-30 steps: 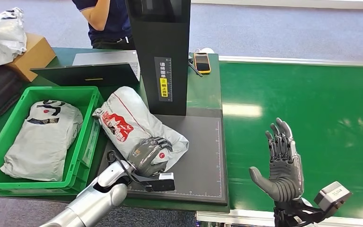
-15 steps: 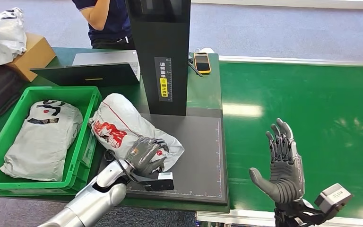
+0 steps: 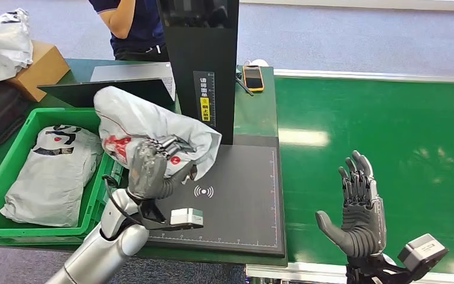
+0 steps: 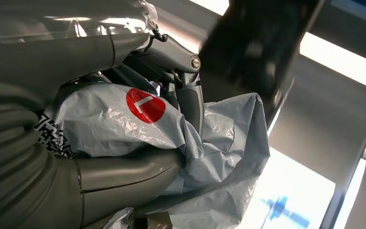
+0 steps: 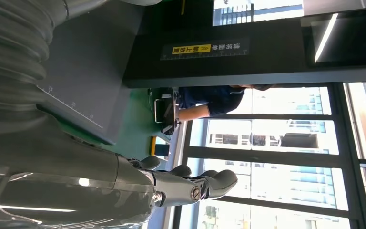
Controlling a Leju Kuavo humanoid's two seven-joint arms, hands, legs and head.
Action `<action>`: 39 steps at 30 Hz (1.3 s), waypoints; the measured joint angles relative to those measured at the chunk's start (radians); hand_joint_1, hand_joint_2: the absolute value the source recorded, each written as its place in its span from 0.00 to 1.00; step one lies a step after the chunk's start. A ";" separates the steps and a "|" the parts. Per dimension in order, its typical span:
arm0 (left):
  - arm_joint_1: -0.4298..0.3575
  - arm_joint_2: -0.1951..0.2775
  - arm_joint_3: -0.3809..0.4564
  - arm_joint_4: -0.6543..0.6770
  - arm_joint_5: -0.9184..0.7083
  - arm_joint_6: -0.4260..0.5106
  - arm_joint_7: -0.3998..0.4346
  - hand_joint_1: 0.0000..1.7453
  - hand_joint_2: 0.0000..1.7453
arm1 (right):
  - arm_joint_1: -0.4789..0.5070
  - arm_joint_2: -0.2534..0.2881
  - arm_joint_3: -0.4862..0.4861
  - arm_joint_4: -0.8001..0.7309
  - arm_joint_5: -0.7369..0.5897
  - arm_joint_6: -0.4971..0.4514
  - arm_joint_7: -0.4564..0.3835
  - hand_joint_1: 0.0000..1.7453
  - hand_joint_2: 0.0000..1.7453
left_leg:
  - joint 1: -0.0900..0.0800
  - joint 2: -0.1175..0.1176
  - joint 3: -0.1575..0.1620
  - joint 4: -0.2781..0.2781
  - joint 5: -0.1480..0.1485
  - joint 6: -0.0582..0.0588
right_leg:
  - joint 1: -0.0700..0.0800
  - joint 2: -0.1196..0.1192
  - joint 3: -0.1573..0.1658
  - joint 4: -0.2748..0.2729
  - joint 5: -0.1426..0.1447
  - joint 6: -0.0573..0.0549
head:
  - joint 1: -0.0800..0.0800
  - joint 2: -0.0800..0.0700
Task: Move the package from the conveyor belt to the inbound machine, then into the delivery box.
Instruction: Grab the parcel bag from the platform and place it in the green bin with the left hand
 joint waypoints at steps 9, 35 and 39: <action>0.092 0.001 0.162 -0.283 -0.006 0.081 -0.119 1.00 1.00 | 0.005 0.002 0.008 -0.006 0.002 -0.007 0.004 0.00 1.00 | 0.000 0.001 0.000 0.000 0.000 0.000 | 0.000 0.000 0.000 0.000 0.000 0.000 | 0.000 0.000; -0.004 0.034 0.456 -0.110 0.199 -0.061 -0.010 0.99 1.00 | 0.011 0.018 0.020 -0.021 0.008 -0.021 -0.002 0.00 1.00 | 0.000 0.000 0.000 0.000 0.000 -0.001 | 0.000 0.000 -0.001 0.000 0.000 0.000 | 0.000 0.000; -0.021 0.039 0.478 -0.058 0.205 -0.091 0.004 0.15 1.00 | 0.014 0.018 0.020 -0.027 0.010 -0.021 -0.002 0.00 1.00 | 0.000 0.000 0.000 0.000 0.000 -0.001 | 0.000 0.000 -0.001 0.000 0.000 0.000 | 0.000 0.000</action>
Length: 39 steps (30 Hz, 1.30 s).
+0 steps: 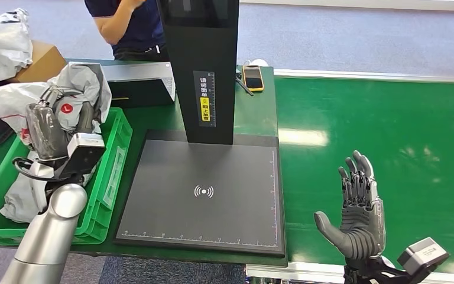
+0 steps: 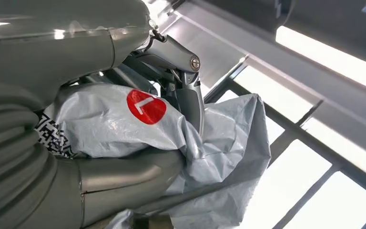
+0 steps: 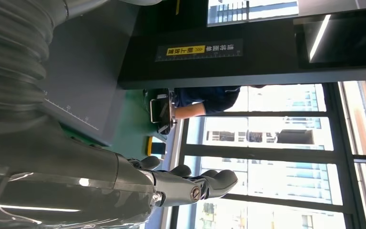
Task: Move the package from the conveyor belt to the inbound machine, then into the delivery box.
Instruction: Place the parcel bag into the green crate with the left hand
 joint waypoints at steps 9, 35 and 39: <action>-0.034 0.020 0.012 0.096 -0.040 -0.108 0.112 0.00 1.00 | -0.001 0.001 0.000 -0.003 -0.007 0.030 0.006 0.00 1.00 | 0.000 0.000 0.000 0.000 0.000 0.000 | 0.000 0.000 0.000 0.000 0.000 0.000 | 0.000 0.000; 0.030 0.032 -0.050 0.075 -0.105 -0.168 0.131 0.00 1.00 | 0.015 0.008 -0.019 -0.022 0.001 0.071 0.017 0.00 1.00 | 0.000 0.000 -0.001 0.000 0.000 0.000 | 0.000 0.000 -0.001 0.000 0.000 0.000 | 0.000 0.000; 0.054 0.032 -0.056 0.033 -0.088 -0.149 0.125 0.00 1.00 | 0.025 0.008 -0.021 -0.026 0.008 0.070 0.014 0.00 1.00 | 0.000 0.000 -0.001 0.000 0.000 0.000 | 0.000 0.000 -0.001 0.000 0.000 0.000 | 0.000 0.000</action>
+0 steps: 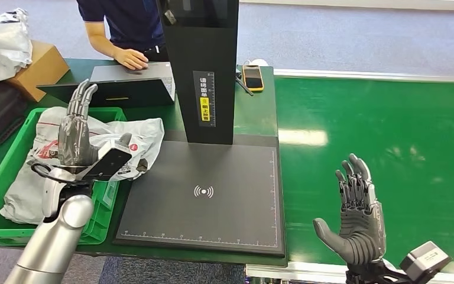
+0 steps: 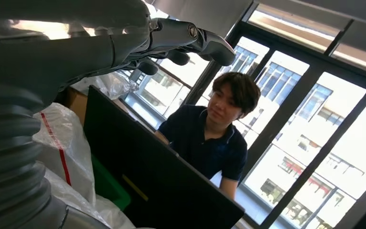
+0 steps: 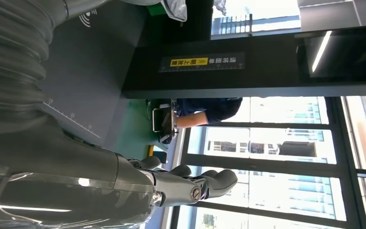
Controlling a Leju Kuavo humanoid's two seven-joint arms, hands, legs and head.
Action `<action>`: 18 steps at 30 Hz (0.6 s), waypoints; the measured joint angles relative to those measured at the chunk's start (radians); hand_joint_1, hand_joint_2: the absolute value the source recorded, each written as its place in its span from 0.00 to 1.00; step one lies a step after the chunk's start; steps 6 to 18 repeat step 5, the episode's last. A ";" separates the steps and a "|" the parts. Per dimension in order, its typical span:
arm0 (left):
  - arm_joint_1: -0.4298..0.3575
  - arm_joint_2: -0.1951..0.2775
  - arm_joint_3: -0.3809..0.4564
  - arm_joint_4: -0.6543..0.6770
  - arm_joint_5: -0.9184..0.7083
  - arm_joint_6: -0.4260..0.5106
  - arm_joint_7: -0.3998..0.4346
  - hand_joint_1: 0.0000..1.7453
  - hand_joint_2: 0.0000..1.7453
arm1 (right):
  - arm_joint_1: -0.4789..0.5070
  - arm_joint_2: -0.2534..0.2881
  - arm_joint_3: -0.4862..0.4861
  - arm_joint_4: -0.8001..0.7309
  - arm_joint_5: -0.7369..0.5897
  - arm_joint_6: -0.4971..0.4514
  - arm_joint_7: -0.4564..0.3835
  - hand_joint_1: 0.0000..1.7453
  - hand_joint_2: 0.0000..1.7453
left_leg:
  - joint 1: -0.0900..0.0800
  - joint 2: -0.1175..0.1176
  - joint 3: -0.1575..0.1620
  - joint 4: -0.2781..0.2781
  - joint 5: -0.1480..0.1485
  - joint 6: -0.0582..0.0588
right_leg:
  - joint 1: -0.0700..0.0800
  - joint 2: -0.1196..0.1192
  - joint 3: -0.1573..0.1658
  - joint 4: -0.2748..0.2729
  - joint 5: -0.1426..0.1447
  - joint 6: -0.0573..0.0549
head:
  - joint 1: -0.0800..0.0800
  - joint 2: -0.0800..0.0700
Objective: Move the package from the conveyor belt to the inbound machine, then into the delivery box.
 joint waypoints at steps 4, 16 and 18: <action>0.038 0.000 0.006 -0.065 0.046 0.032 -0.032 0.00 1.00 | 0.009 0.002 -0.004 -0.009 0.004 -0.003 -0.002 0.00 1.00 | 0.000 0.000 0.000 0.000 0.000 0.000 | 0.000 0.000 0.000 0.000 0.000 0.000 | 0.000 0.000; 0.044 0.000 0.008 -0.077 0.054 0.037 -0.037 0.00 1.00 | 0.011 0.003 -0.005 -0.010 0.004 -0.004 -0.002 0.00 1.00 | 0.000 0.000 0.000 0.000 0.000 0.000 | 0.000 0.000 0.000 0.000 0.000 0.000 | 0.000 0.000; 0.044 0.000 0.008 -0.077 0.054 0.037 -0.037 0.00 1.00 | 0.011 0.003 -0.005 -0.010 0.004 -0.004 -0.002 0.00 1.00 | 0.000 0.000 0.000 0.000 0.000 0.000 | 0.000 0.000 0.000 0.000 0.000 0.000 | 0.000 0.000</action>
